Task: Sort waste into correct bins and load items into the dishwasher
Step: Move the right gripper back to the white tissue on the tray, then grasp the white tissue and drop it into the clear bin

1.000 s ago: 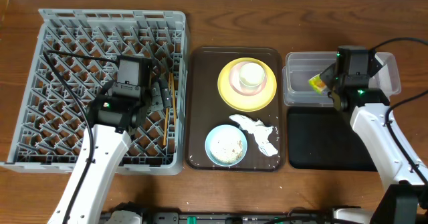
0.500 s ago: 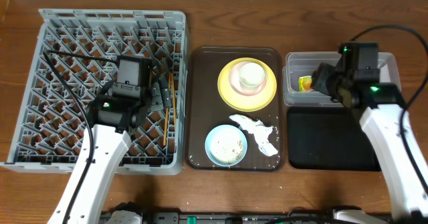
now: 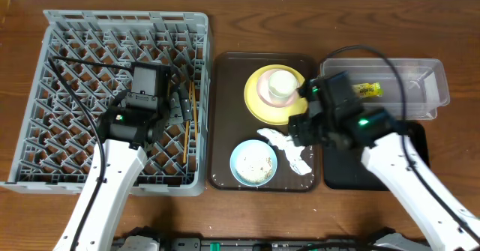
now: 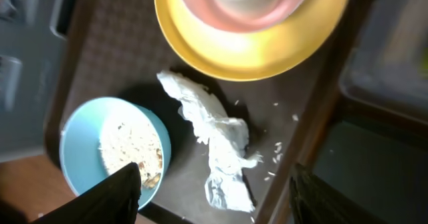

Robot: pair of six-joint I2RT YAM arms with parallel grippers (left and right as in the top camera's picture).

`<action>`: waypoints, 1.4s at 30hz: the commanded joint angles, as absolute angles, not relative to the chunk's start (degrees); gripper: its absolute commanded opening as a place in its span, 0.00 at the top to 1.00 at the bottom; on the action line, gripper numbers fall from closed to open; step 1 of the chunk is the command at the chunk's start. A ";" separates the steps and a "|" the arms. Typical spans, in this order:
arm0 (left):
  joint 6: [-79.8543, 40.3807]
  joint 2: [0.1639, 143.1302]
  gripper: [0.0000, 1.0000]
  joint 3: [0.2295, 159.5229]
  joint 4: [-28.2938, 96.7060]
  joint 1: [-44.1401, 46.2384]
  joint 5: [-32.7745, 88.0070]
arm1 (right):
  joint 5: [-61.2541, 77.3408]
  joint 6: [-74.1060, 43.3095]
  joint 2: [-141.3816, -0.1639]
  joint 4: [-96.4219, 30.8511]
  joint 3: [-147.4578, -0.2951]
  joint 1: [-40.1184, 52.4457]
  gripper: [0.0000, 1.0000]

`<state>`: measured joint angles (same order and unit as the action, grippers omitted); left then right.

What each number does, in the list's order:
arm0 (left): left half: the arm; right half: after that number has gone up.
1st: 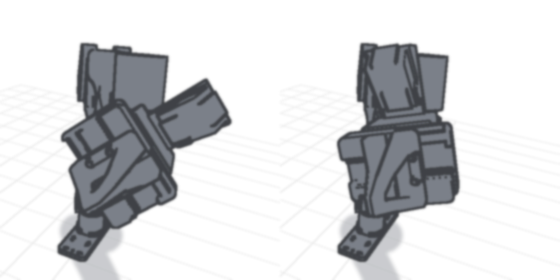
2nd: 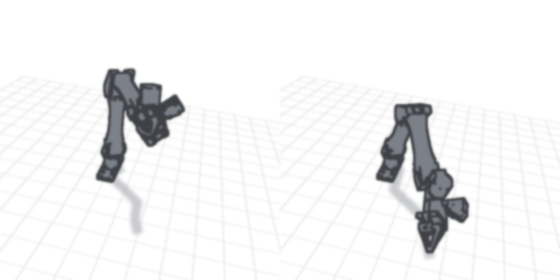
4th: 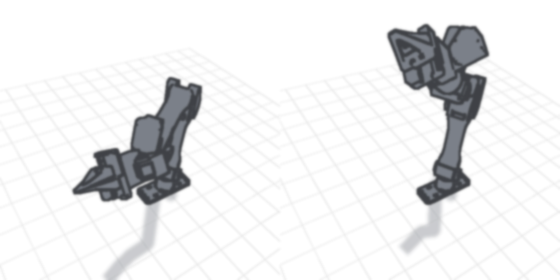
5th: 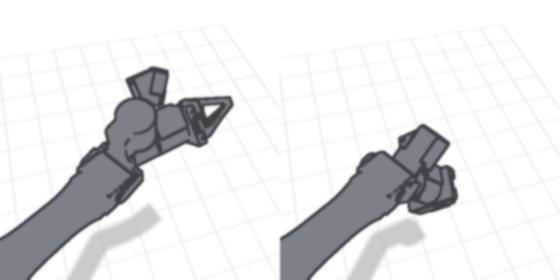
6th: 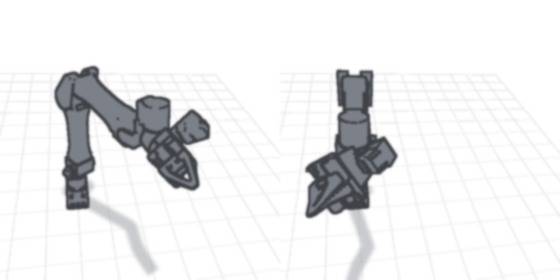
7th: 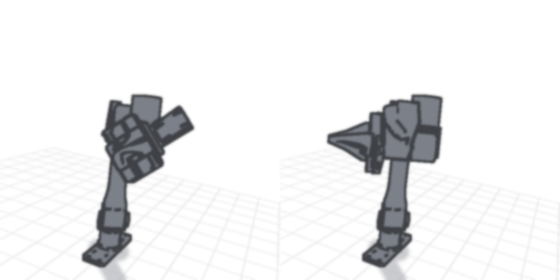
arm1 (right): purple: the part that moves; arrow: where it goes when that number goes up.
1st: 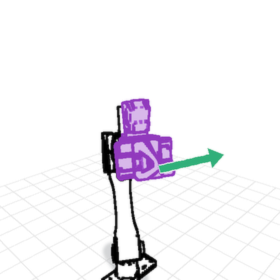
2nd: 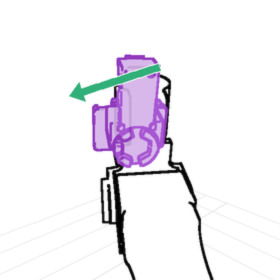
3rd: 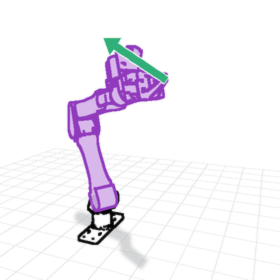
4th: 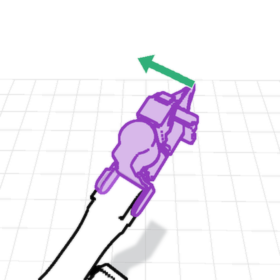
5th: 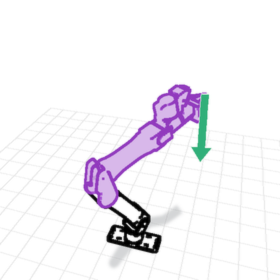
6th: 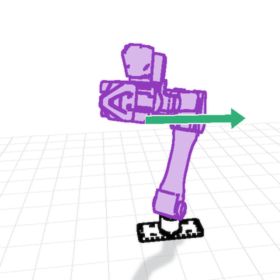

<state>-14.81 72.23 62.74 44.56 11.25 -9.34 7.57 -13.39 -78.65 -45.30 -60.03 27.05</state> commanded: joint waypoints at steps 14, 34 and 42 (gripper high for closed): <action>-14.90 72.34 0.07 62.76 44.56 10.90 -9.63 | -0.82 -16.29 -91.66 -33.76 -50.76 35.22 0.30; -14.90 72.34 0.07 62.76 44.58 10.90 -9.61 | -0.58 -15.18 -92.51 -44.64 -59.11 34.54 0.99; -14.90 72.34 0.07 62.76 44.58 10.90 -9.63 | -8.34 -13.26 -81.21 -48.47 -66.65 30.26 0.99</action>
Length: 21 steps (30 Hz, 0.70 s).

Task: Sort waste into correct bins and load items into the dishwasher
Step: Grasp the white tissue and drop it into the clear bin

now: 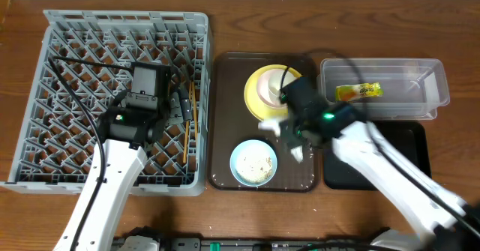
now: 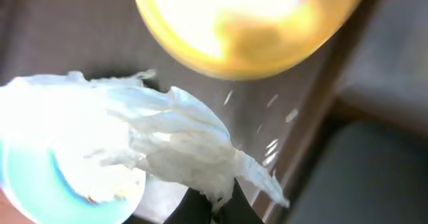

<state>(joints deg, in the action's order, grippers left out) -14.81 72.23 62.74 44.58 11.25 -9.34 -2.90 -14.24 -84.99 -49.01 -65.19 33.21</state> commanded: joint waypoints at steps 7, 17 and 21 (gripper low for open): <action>-14.90 72.34 0.07 62.76 44.56 10.90 -9.63 | -12.49 -15.25 -79.66 -40.91 -66.35 17.89 0.99; -14.90 72.34 0.07 62.76 44.58 10.90 -9.61 | -8.10 -15.42 -89.19 -33.32 -65.73 5.89 0.99; -14.90 72.34 0.07 62.76 44.58 10.90 -9.61 | -8.12 -14.87 -90.76 -32.51 -65.73 5.02 0.32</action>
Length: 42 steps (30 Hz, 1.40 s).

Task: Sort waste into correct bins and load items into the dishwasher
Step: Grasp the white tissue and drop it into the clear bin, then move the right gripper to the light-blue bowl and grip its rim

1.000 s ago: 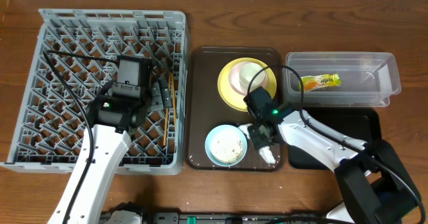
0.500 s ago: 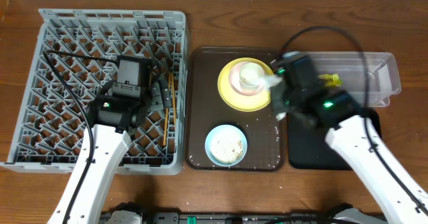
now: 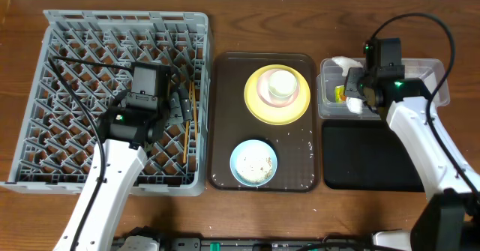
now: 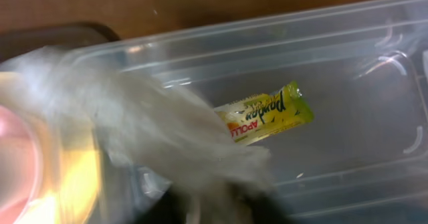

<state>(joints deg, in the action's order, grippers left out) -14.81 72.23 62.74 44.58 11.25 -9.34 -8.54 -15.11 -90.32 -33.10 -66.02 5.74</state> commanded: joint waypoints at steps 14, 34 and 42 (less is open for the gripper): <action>-14.90 72.34 0.07 62.76 44.56 10.90 -9.63 | 14.20 -8.64 -73.25 -41.98 -67.46 6.98 0.35; -14.90 72.34 0.07 62.76 44.58 10.90 -9.61 | -0.27 -18.39 -85.69 -38.85 -58.17 48.82 0.99; -14.90 72.34 0.07 62.76 44.56 10.90 -9.61 | -9.63 -20.88 -95.11 -38.79 -58.17 48.66 0.99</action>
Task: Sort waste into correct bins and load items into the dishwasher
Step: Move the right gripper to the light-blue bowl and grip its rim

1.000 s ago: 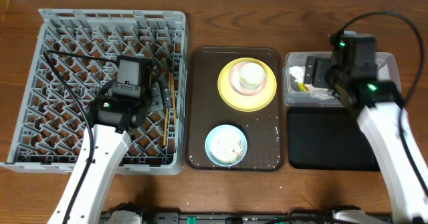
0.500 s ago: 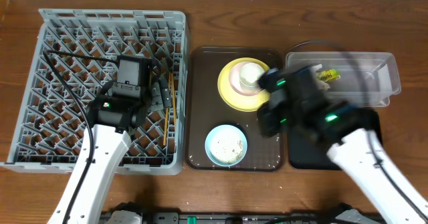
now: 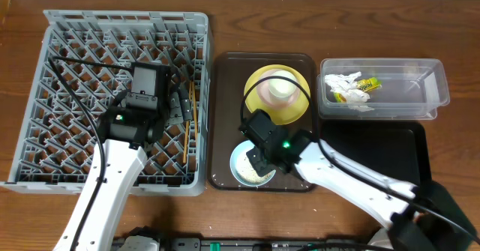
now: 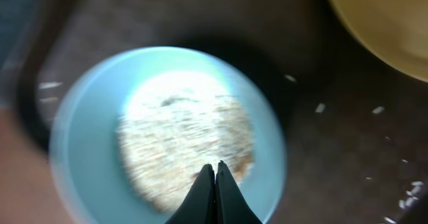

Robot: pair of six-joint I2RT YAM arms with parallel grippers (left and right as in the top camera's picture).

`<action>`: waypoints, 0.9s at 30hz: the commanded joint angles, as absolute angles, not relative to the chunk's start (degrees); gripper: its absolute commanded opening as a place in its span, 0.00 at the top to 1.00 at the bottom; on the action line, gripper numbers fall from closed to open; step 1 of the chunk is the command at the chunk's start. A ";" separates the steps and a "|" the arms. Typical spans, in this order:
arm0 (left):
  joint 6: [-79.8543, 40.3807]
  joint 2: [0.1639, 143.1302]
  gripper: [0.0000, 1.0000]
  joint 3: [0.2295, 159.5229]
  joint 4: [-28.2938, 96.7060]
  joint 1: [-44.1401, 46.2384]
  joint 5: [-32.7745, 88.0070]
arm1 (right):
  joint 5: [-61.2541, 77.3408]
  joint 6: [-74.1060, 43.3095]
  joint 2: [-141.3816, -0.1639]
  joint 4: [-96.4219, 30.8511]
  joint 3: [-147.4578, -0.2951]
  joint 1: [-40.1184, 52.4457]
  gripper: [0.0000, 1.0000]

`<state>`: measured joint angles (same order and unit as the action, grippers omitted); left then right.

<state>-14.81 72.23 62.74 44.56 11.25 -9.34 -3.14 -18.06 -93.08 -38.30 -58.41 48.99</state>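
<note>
A light blue bowl (image 4: 167,130) holding rice sits at the front of the brown tray (image 3: 225,131). My right gripper (image 4: 215,165) hovers just over the bowl (image 3: 247,168), jaws shut with nothing between them. A crumpled white napkin (image 3: 349,86) lies in the clear bin (image 3: 420,105) beside a yellow wrapper (image 3: 369,82). The yellow plate (image 3: 259,105) carries a pink bowl and a pale cup (image 3: 281,86). My left gripper (image 3: 180,105) rests over the grey dish rack (image 3: 75,26); its jaw state is not readable from above.
Wooden chopsticks (image 3: 187,127) lie in the rack's right side. A black tray (image 3: 375,142) sits in front of the clear bin. Loose rice grains (image 4: 321,107) dot the brown tray.
My right gripper held the napkin over the clear bin; now the napkin lies in that bin and the gripper is shut, empty, above the blue rice bowl. The left arm has not moved.
My right gripper was open over the napkin on the brown tray. Then it was shut on the napkin, lifted beside the blue bowl. Then it held it over the clear bin. Now the napkin is in the bin and the gripper is back over the tray.
</note>
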 commanded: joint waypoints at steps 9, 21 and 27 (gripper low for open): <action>-14.90 72.34 0.07 62.76 44.58 10.90 -9.61 | -17.98 -22.70 -95.59 -43.29 -58.19 42.54 0.99; -14.90 72.34 0.07 62.76 44.58 10.90 -9.63 | 4.84 -15.53 -88.82 -52.21 -67.35 39.24 0.73; -14.90 72.34 0.07 62.76 44.56 10.90 -9.63 | 5.87 -15.59 -87.66 -52.73 -66.74 42.96 0.55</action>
